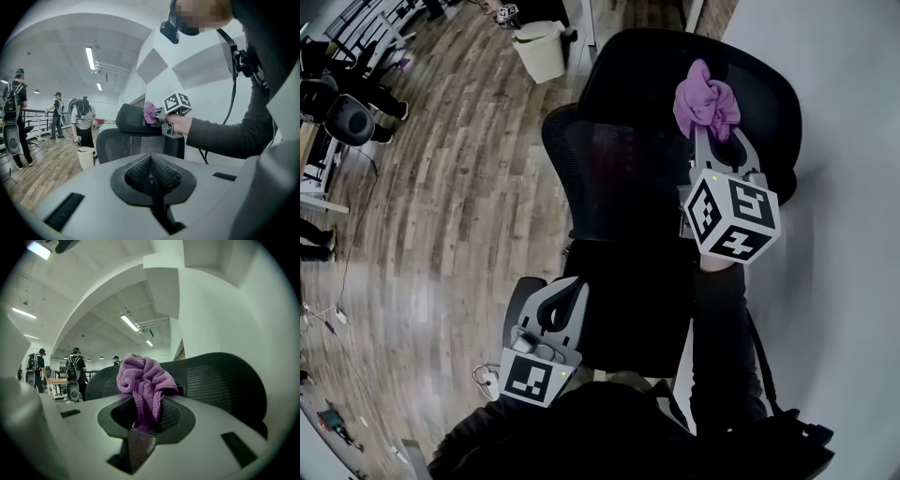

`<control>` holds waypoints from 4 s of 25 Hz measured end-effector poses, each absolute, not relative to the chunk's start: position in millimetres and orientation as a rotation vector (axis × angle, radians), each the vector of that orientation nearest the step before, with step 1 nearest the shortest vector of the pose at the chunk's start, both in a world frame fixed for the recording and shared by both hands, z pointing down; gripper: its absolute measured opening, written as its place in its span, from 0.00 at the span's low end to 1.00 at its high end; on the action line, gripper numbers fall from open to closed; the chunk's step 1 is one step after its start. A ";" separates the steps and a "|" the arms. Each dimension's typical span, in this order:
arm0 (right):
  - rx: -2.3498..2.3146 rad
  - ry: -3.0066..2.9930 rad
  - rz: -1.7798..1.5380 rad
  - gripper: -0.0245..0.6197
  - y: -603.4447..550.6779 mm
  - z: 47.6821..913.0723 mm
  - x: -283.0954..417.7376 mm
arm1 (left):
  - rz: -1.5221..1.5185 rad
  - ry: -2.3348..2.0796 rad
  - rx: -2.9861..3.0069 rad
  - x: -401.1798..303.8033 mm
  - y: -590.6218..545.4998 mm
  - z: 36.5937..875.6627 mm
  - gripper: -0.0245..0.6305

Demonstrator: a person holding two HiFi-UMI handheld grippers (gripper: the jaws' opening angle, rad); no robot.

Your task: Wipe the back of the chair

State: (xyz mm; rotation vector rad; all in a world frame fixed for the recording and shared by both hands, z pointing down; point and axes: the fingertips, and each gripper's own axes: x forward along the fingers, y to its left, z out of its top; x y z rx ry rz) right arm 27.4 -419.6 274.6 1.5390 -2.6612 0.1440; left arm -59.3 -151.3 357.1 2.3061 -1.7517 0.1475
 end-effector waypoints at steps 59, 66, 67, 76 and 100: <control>1.188 -2.820 0.163 0.18 -359.9 292.7 -130.1 | 0.093 -1.969 2.105 -146.8 -88.5 366.0 0.04; 1.196 -2.814 0.167 0.18 -364.0 298.3 -129.3 | 0.108 -1.959 2.095 -146.9 -89.7 372.5 0.04; 1.199 -2.813 0.167 0.18 -363.6 298.4 -128.3 | 0.112 -1.958 2.098 -146.5 -89.7 372.2 0.04; 1.278 -2.761 0.177 0.18 -374.7 308.2 -102.6 | 0.128 -1.909 2.146 -136.2 -97.2 375.7 0.04; 1.437 -2.668 0.207 0.18 -408.4 313.9 -8.0 | 0.192 -1.775 2.266 -74.9 -136.5 373.3 0.04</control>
